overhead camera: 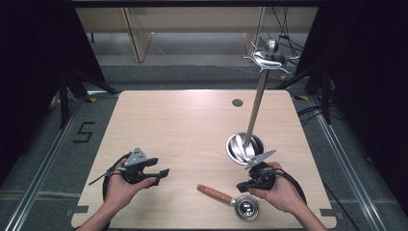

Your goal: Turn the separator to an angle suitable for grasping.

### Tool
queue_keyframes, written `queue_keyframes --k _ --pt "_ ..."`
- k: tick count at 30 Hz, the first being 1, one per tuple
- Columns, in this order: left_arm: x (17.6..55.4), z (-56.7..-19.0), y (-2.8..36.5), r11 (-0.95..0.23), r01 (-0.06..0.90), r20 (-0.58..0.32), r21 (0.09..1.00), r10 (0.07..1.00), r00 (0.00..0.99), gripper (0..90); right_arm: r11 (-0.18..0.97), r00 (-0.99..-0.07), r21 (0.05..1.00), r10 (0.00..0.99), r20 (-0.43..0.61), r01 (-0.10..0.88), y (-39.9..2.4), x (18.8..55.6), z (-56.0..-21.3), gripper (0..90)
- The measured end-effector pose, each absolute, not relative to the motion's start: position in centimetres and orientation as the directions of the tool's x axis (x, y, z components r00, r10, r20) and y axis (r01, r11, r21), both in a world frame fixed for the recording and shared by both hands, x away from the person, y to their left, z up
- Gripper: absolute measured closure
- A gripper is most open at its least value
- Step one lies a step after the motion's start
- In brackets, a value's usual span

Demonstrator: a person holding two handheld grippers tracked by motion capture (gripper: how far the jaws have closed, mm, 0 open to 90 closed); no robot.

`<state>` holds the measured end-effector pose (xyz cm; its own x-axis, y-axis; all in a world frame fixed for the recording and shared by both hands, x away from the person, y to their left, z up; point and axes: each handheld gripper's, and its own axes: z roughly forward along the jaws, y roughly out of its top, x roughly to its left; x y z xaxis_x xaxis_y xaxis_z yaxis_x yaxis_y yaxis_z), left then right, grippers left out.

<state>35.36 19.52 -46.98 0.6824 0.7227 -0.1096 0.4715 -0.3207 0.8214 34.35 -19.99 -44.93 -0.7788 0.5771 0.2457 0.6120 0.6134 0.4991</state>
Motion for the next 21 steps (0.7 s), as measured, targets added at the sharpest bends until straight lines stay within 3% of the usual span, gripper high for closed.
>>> queue_keyframes --k 6,12,21 --pt "35.3 -46.9 19.5 -0.315 0.477 -0.120 0.821 0.721 0.683 35.6 0.663 -0.780 0.426 0.588 0.212 0.615 -17.4 34.1 -44.7 90.0" --pt "35.3 -46.9 19.6 -0.317 0.481 -0.123 0.817 0.719 0.684 35.4 0.748 -0.848 0.402 0.486 0.211 0.528 -13.8 34.0 -46.0 90.0" --pt "35.3 -46.9 19.6 -0.317 0.482 -0.124 0.817 0.720 0.683 35.4 0.770 -0.846 0.353 0.504 0.171 0.531 -10.0 33.9 -47.2 90.0"
